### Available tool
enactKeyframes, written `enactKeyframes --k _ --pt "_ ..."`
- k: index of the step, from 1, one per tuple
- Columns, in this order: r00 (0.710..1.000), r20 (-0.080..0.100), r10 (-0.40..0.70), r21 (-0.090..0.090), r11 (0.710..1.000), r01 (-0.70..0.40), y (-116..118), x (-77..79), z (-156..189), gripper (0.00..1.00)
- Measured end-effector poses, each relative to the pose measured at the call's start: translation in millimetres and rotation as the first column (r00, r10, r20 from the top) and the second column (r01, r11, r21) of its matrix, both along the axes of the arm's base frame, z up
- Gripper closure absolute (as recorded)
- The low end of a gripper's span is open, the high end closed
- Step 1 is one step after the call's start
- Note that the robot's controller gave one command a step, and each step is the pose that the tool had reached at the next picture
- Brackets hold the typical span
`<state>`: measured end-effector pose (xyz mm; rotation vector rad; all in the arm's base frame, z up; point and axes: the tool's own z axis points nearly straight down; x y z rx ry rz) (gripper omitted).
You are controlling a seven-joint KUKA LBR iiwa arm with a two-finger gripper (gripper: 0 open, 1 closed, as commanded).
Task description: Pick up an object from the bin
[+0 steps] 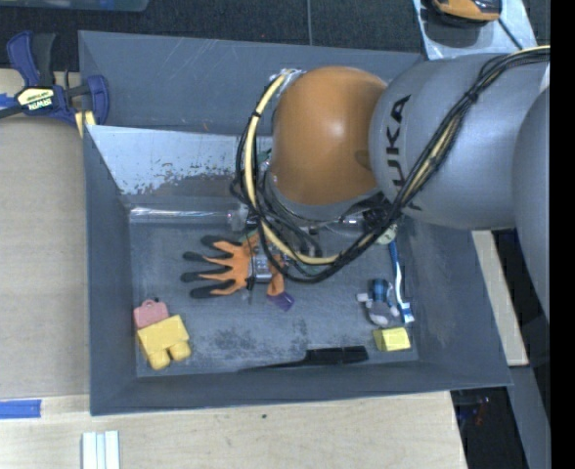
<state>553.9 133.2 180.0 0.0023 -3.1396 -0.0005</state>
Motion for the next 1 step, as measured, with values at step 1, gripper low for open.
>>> enactKeyframes --k 1 --pt "1.000 0.005 -0.002 0.001 1.000 0.002 -0.5 1.5 2.3 0.00"
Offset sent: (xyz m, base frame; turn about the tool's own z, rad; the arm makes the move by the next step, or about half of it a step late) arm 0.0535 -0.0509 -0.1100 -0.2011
